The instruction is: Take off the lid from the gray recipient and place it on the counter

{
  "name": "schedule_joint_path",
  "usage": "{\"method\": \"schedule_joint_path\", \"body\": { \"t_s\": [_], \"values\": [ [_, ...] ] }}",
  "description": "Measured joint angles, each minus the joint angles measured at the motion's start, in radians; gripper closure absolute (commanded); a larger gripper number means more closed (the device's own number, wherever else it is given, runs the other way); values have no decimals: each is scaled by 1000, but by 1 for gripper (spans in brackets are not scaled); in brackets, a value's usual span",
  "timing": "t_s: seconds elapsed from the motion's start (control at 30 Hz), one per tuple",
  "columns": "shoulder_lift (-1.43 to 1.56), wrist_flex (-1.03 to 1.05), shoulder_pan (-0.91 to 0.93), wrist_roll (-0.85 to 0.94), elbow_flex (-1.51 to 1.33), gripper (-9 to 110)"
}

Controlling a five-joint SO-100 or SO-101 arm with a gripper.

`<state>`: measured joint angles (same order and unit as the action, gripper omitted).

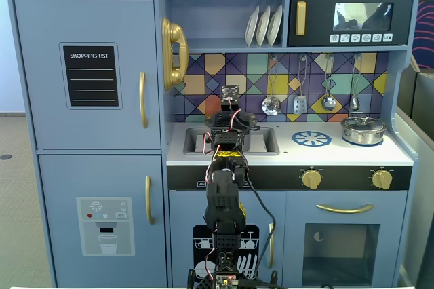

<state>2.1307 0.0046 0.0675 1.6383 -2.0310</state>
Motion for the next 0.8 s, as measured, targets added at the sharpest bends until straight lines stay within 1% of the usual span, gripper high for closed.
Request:
{"method": "schedule_joint_path", "body": {
  "t_s": [0.07, 0.13, 0.43, 0.63, 0.8],
  "values": [
    [-32, -15, 0, -17, 21, 88],
    [-63, -28, 0, -21, 44, 102],
    [-84, -34, 0, -9, 66, 102],
    [-84, -20, 0, 0, 129, 102],
    [-55, -3, 44, 2, 176, 102]
  ]
}}
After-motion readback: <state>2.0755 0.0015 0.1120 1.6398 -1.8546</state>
